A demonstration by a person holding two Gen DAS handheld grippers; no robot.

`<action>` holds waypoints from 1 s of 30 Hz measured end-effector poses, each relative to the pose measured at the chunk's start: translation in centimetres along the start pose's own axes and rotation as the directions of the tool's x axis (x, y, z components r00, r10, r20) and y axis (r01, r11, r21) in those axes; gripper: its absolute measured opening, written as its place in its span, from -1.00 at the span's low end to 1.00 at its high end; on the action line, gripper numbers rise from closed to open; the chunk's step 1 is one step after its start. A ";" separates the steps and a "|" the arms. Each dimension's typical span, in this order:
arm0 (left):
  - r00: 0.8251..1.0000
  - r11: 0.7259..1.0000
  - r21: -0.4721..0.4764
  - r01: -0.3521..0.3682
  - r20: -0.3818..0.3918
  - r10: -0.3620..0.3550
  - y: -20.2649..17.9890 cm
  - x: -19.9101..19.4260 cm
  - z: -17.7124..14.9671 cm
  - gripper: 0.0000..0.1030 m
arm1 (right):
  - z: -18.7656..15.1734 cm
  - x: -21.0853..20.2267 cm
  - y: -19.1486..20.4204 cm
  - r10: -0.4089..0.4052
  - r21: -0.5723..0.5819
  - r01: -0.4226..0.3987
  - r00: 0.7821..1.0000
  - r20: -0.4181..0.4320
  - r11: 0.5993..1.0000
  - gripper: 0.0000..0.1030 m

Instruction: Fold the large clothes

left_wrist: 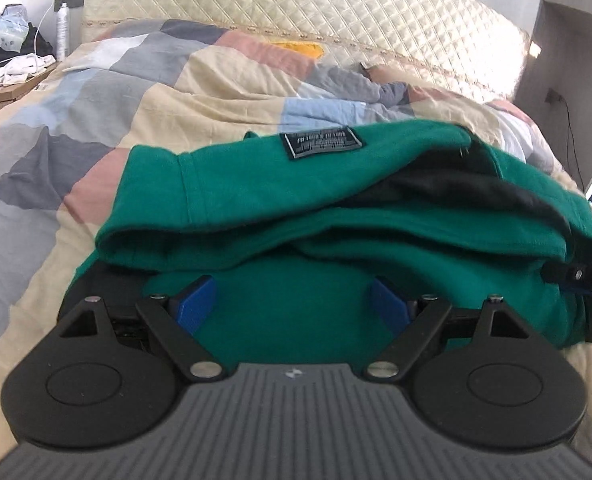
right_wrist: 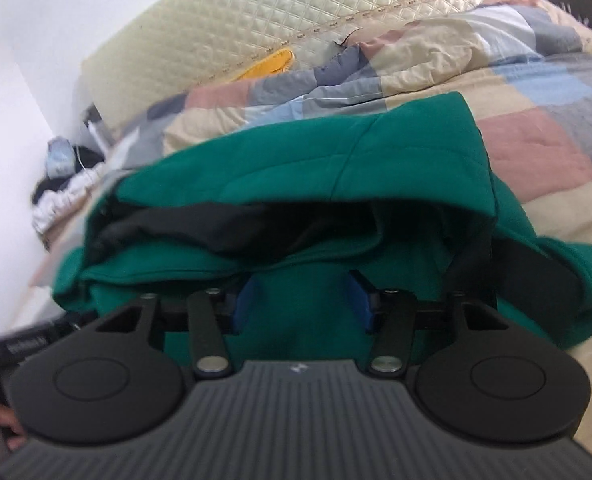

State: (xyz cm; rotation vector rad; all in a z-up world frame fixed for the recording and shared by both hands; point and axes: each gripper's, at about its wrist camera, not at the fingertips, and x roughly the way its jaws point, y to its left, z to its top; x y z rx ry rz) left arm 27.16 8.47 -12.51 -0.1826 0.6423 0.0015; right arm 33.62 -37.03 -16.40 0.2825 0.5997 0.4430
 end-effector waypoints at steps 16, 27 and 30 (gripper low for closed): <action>0.999 1.000 0.001 -0.012 -0.037 0.012 0.9 8.0 8.3 0.73 | 8.3 8.6 -3.4 -0.027 0.037 0.028 1.000 -0.014 0.999 0.03; 0.997 0.992 -0.099 -0.074 -0.025 0.072 3.5 12.2 12.3 0.71 | 11.6 11.5 -5.4 0.015 0.170 -0.018 1.000 0.016 0.985 0.03; 0.998 0.991 -0.117 -0.070 -0.003 0.070 3.9 10.6 11.8 0.71 | 10.7 10.5 -5.2 0.045 0.179 -0.047 0.999 0.015 0.983 0.04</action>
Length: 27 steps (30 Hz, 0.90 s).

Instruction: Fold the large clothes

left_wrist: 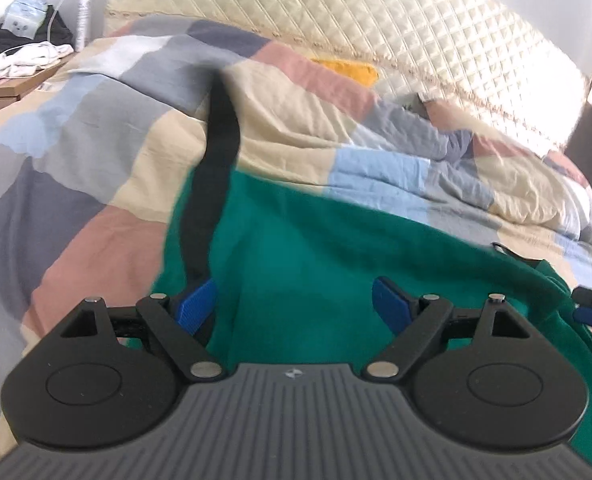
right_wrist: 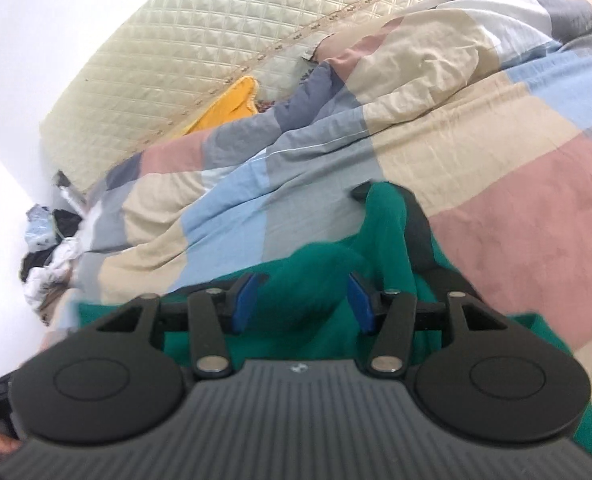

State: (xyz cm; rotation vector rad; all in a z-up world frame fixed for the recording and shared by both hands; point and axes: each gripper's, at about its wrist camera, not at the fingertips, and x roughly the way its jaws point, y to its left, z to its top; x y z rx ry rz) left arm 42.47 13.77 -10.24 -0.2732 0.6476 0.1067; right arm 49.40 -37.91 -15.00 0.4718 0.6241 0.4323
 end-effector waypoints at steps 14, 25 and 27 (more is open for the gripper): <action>0.993 0.988 0.099 0.116 0.012 -0.118 -2.1 -10.6 -7.7 0.71 | -6.6 -8.4 5.0 0.075 -0.236 -0.069 0.997 0.015 0.969 0.05; 0.996 0.982 0.172 0.081 -0.054 -0.073 -3.2 -8.5 -10.7 0.73 | -10.7 -6.3 6.0 -0.014 -0.346 0.006 1.000 -0.021 0.938 0.04; 0.996 0.982 0.171 0.080 -0.062 -0.070 -3.2 -8.1 -10.8 0.73 | -11.3 -5.9 6.0 -0.027 -0.367 0.018 0.999 -0.019 0.930 0.04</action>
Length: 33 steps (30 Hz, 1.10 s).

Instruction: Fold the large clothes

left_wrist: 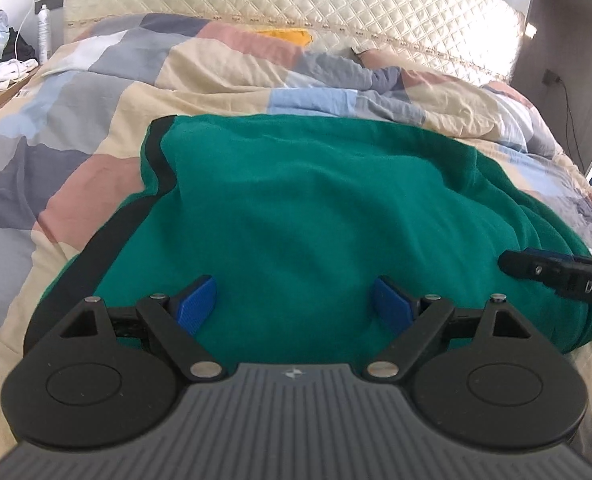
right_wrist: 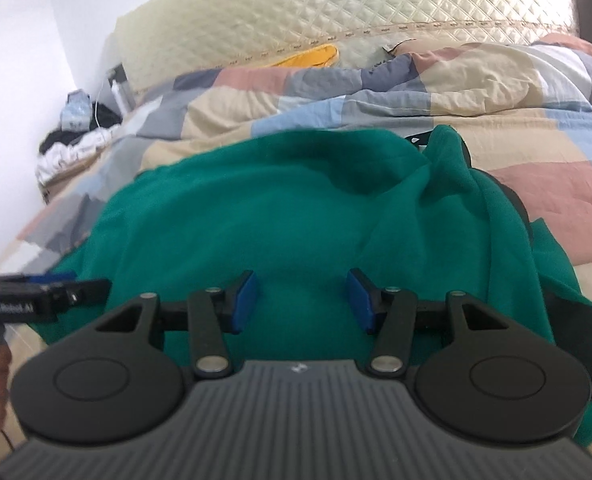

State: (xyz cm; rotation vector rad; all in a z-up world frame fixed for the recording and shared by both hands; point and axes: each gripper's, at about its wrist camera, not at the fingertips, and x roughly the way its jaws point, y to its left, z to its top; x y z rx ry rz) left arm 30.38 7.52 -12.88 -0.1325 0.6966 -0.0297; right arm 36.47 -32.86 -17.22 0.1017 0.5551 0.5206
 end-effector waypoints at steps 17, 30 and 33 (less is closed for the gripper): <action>0.999 0.998 -0.058 0.021 0.039 -0.019 0.5 -3.9 -1.1 0.71 | -1.1 -4.1 -0.2 -0.024 0.132 0.015 0.998 0.063 0.991 0.01; 0.995 0.934 -0.351 0.065 -0.044 -0.085 3.0 -5.7 -4.2 0.77 | -4.0 -6.7 -2.6 0.024 0.468 -0.027 1.000 0.012 0.883 0.04; 0.992 0.907 -0.418 0.057 -0.075 -0.097 3.8 -4.9 -4.8 0.80 | -4.3 -6.0 -3.6 0.076 0.535 -0.078 0.997 0.025 0.842 0.44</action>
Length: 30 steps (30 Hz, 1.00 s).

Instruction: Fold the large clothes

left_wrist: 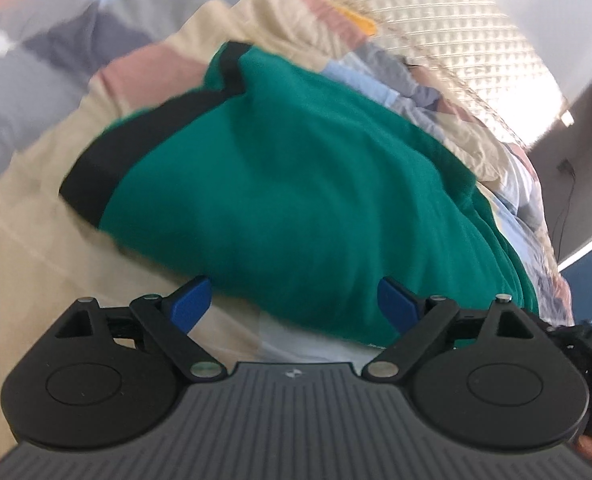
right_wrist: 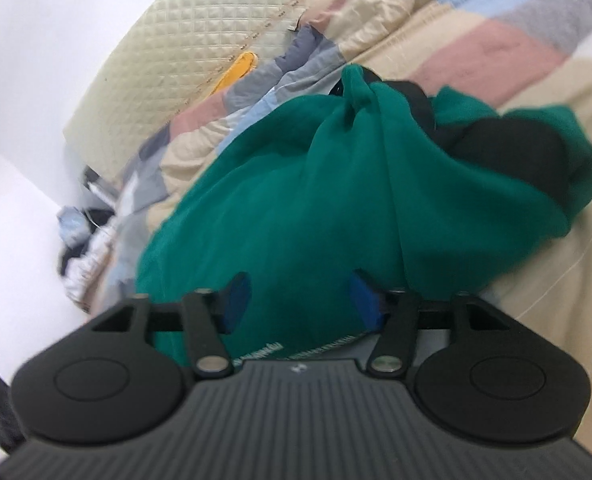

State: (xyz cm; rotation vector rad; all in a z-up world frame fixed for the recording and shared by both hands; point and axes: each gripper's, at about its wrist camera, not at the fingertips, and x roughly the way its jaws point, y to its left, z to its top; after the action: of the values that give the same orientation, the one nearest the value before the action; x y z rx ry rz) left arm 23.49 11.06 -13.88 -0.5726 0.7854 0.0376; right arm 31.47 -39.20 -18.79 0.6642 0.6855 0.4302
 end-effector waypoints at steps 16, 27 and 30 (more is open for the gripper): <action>0.991 0.927 -0.355 0.121 -0.018 -0.136 4.8 3.8 -0.3 0.93 | -2.4 3.2 -3.3 0.123 0.421 -0.073 0.988 -0.093 0.904 1.00; 0.956 0.820 -0.492 0.292 0.122 -0.268 6.7 4.9 0.5 0.93 | -0.4 5.8 -5.6 0.133 0.498 -0.121 0.991 0.010 0.859 1.00; 0.956 0.809 -0.511 0.290 0.118 -0.268 6.8 5.0 1.2 0.93 | -0.5 5.4 -6.0 0.163 0.527 -0.163 0.986 0.048 0.834 1.00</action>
State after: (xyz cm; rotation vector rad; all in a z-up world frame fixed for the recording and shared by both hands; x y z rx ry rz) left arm 26.16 16.56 -19.80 -1.2055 0.6398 -0.0098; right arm 35.81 -40.23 -25.50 1.2577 0.7554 0.3974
